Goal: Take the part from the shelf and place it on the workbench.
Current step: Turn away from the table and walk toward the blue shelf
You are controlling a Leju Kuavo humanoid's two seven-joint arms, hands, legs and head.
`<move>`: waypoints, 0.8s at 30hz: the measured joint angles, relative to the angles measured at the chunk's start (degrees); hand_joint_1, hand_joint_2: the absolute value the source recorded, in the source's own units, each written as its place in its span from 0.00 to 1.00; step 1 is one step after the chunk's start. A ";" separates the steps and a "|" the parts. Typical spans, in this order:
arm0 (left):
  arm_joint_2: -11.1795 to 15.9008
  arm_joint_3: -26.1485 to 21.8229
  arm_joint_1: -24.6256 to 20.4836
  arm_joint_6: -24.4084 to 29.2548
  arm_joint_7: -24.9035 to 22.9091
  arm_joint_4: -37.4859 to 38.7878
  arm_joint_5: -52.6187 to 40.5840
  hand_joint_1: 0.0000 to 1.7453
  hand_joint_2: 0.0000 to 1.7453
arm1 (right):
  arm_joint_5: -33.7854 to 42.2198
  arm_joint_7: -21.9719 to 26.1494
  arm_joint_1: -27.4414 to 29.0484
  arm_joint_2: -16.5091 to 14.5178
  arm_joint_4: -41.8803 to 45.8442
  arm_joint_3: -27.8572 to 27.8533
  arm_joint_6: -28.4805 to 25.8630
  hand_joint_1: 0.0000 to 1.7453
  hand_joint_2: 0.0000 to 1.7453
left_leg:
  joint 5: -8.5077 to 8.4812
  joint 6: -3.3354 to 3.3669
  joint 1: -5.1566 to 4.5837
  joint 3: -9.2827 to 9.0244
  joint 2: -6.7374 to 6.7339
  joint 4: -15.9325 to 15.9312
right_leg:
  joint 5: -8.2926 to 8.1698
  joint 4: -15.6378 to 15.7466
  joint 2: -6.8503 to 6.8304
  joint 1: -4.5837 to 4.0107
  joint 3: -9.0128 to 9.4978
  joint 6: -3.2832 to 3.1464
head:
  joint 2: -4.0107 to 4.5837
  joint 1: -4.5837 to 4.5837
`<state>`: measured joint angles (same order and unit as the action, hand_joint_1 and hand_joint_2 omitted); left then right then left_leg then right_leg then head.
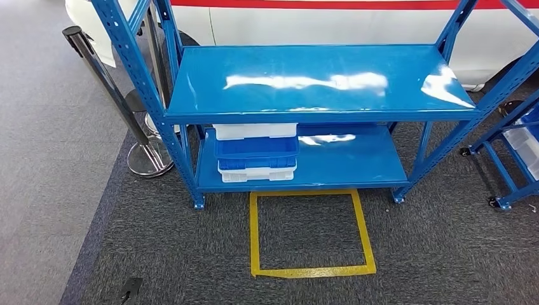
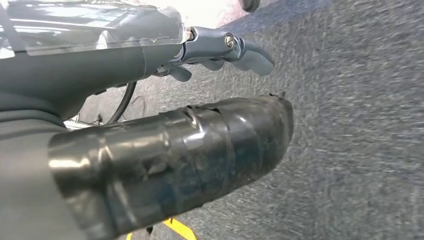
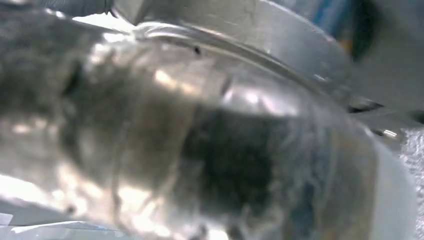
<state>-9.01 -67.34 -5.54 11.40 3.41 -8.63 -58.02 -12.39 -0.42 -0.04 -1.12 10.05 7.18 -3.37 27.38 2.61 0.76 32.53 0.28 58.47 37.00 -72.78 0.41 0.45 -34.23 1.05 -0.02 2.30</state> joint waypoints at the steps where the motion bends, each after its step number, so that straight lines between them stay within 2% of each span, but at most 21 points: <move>1: 0.00 0.00 0.02 0.00 0.00 0.00 0.00 0.00 0.00 | 0.00 -0.01 0.06 -0.01 -0.01 0.01 0.01 0.00 0.00 | 0.63 -0.01 -0.03 -0.74 0.09 -0.01 | 1.38 -1.37 -0.04 -0.01 -1.88 0.02 | 0.00 -0.01; 2: 0.00 0.00 0.05 -0.01 0.00 0.00 0.01 0.00 0.00 | 0.00 -0.01 0.14 -0.01 -0.01 0.02 0.02 0.00 0.00 | 1.26 -0.05 -0.07 -1.55 0.20 -0.01 | 1.96 -1.42 -0.06 -0.05 -3.06 -0.03 | 0.00 -0.02; 3: 0.00 -0.01 0.09 0.00 0.00 0.00 0.01 0.00 0.00 | 0.00 -0.02 0.24 -0.01 -0.02 0.03 0.03 0.00 0.00 | 1.98 -0.13 -0.12 -2.53 0.30 -0.03 | 1.05 0.27 -0.07 -0.16 -3.53 -0.29 | 0.00 -0.04; 4: -0.01 -0.01 0.12 0.00 0.00 0.00 0.01 0.00 0.00 | 0.00 -0.02 0.34 0.00 -0.03 0.03 0.03 0.00 0.00 | 2.68 -0.20 -0.20 -3.52 0.35 -0.07 | -1.21 3.13 -0.09 -0.35 -3.46 -0.73 | 0.00 -0.05; 6: -0.20 -0.02 0.17 0.00 -0.01 0.02 0.04 0.00 0.00 | 0.00 -0.02 0.55 0.18 -0.10 0.04 0.03 0.00 0.00 | 3.99 -0.53 -0.30 -5.05 0.41 -0.26 | -7.71 9.40 0.02 -1.06 -2.85 -2.04 | 0.00 -0.13; 7: -0.30 -0.02 0.13 0.00 -0.01 0.03 0.07 0.00 0.00 | 0.00 -0.02 0.53 0.27 -0.13 0.04 0.06 0.00 0.00 | 4.54 -0.83 -0.31 -5.54 0.46 -0.50 | -9.83 11.23 0.14 -1.41 -2.54 -2.57 | 0.00 -0.23; 8: -0.39 -0.02 0.08 0.00 -0.02 0.03 0.11 0.00 0.00 | 0.00 0.00 0.54 0.36 -0.15 0.05 0.10 0.00 0.00 | 4.82 -1.15 -0.31 -6.12 0.52 -0.68 | -10.97 12.31 0.31 -1.69 -2.29 -2.91 | 0.00 -0.34; 11: -0.29 -0.03 -0.06 0.04 -0.07 -0.01 0.19 0.00 0.00 | 0.00 0.09 0.52 0.16 -0.08 0.07 0.28 0.00 0.00 | 4.23 -2.10 -0.45 -7.04 0.58 0.22 | -10.72 14.01 0.46 -1.50 -0.17 -3.46 | 0.00 -0.39; 12: -0.26 -0.04 -0.08 0.05 -0.09 -0.02 0.20 0.00 0.00 | 0.00 0.13 0.54 0.05 -0.06 0.07 0.32 0.00 0.00 | 4.21 -2.38 -0.44 -6.32 0.50 1.90 | -10.49 14.60 0.41 -1.29 0.88 -3.68 | 0.00 -0.24; 14: -0.22 -0.04 -0.20 0.05 -0.12 -0.02 0.21 0.00 0.00 | 0.00 0.20 0.51 -0.09 -0.04 0.08 0.39 0.00 0.00 | 6.01 -2.90 -0.28 -2.83 0.28 7.69 | -9.76 15.41 0.34 -1.04 2.68 -3.90 | 0.00 0.06; 16: -0.14 -0.04 -0.26 0.04 -0.13 -0.02 0.21 0.00 0.00 | 0.00 0.22 0.43 -0.09 -0.04 0.08 0.40 0.00 0.00 | 9.12 -3.29 -0.18 1.64 0.16 13.06 | -8.66 15.56 0.35 -0.98 3.97 -3.93 | 0.00 0.21; 17: -0.10 -0.04 -0.23 0.03 -0.19 -0.02 0.21 0.00 0.00 | 0.01 0.20 0.44 -0.12 -0.04 0.08 0.35 0.00 0.00 | 10.05 -3.37 -0.16 3.16 0.15 13.94 | -7.99 15.54 0.39 -0.94 4.79 -3.87 | 0.00 0.22; 18: -0.09 -0.04 -0.17 0.01 -0.26 -0.02 0.20 0.00 0.00 | 0.03 0.15 0.48 -0.13 -0.04 0.08 0.28 0.00 0.00 | 9.88 -3.42 -0.15 3.99 0.13 13.32 | -7.25 15.52 0.43 -0.89 5.76 -3.77 | 0.00 0.21; 19: -0.09 -0.04 -0.09 -0.02 -0.36 -0.02 0.20 0.00 0.00 | 0.07 0.09 0.54 -0.14 -0.04 0.08 0.19 0.00 0.00 | 8.35 -3.45 -0.15 4.12 0.12 11.27 | -6.47 15.49 0.46 -0.85 6.83 -3.63 | 0.00 0.22; 21: -0.08 -0.05 0.17 -0.03 -0.55 -0.02 0.20 0.00 0.00 | 0.15 -0.01 0.61 -0.14 -0.08 0.08 0.05 0.00 0.00 | 2.52 -3.28 -0.21 3.78 0.06 5.57 | -4.73 15.30 0.50 -0.80 8.87 -3.20 | 0.00 0.10; 22: -0.08 -0.05 0.28 -0.03 -0.63 -0.02 0.19 0.00 0.00 | 0.19 -0.02 0.59 -0.14 -0.12 0.08 0.03 0.00 0.00 | 0.21 -2.94 -0.33 3.59 -0.01 3.54 | -3.98 15.13 0.53 -0.84 9.34 -2.87 | 0.00 0.00; 23: -0.10 -0.05 0.32 -0.03 -0.69 -0.02 0.19 0.00 0.00 | 0.21 -0.02 0.53 -0.14 -0.14 0.08 0.02 0.00 0.00 | -1.28 -2.45 -0.45 3.58 -0.07 2.55 | -3.36 15.01 0.56 -0.86 9.55 -2.52 | 0.00 -0.09; 24: -0.13 -0.05 0.34 -0.04 -0.76 -0.02 0.19 0.00 0.00 | 0.21 -0.03 0.48 -0.13 -0.17 0.08 0.02 0.00 0.00 | -1.46 -1.93 -0.60 3.64 -0.11 2.49 | -2.90 14.96 0.60 -0.89 9.69 -2.17 | 0.00 -0.20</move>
<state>-9.13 -67.40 -5.20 11.37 2.66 -8.66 -57.83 -12.18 -0.45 0.44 -1.26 9.88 7.26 -3.35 25.92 0.68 0.16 36.17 0.17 60.97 34.10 -57.82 1.01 -0.44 -24.54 -1.12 -0.02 2.10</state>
